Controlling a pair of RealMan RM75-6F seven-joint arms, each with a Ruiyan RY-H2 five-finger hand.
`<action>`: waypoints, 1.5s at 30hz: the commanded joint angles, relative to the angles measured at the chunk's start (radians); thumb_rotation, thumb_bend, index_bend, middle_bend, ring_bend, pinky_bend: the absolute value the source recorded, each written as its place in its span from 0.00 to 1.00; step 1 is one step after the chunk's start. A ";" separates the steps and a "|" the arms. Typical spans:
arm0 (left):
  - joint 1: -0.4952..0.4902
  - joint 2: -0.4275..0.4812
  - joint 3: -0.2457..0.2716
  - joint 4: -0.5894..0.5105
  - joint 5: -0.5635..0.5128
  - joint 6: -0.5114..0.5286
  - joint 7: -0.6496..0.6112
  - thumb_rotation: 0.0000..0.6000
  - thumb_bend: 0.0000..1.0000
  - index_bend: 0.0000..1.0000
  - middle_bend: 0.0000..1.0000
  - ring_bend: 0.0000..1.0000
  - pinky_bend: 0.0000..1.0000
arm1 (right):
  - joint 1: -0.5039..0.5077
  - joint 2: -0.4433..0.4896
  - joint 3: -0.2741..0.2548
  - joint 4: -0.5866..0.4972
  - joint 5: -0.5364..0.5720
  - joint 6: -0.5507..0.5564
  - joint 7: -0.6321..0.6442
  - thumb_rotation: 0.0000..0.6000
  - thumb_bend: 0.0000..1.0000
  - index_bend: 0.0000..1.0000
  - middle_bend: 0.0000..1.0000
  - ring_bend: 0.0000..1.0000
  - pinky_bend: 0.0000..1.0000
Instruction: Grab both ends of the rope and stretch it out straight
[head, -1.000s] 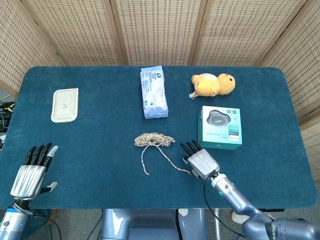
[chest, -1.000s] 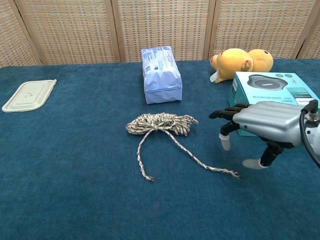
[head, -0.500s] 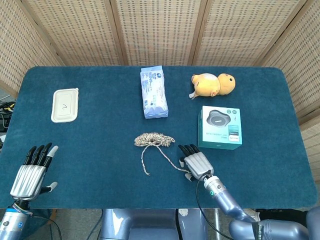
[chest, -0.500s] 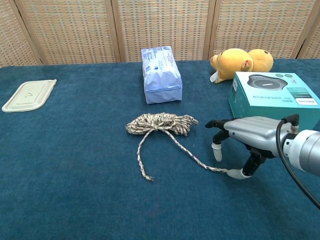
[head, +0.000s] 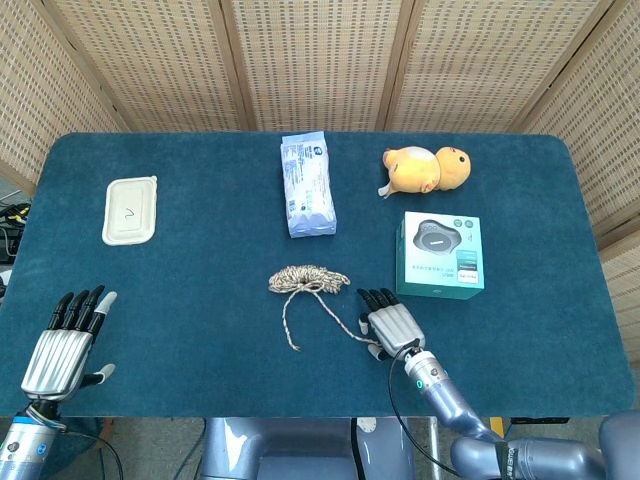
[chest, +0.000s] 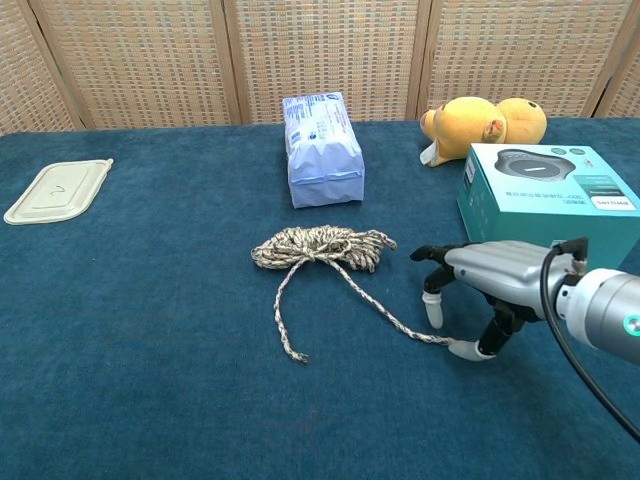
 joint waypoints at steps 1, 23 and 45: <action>0.000 0.000 0.000 0.000 0.000 0.001 0.000 1.00 0.00 0.00 0.00 0.00 0.00 | 0.001 -0.004 -0.005 0.009 0.003 0.000 0.003 1.00 0.32 0.48 0.00 0.00 0.00; -0.002 0.002 -0.001 -0.001 -0.007 0.000 -0.006 1.00 0.00 0.00 0.00 0.00 0.00 | 0.014 -0.020 -0.024 0.032 0.010 0.006 -0.013 1.00 0.43 0.59 0.00 0.00 0.00; -0.299 -0.197 -0.062 0.272 0.279 -0.180 -0.082 1.00 0.02 0.32 0.00 0.00 0.00 | 0.026 0.010 -0.026 0.070 -0.145 0.092 -0.068 1.00 0.46 0.63 0.00 0.00 0.00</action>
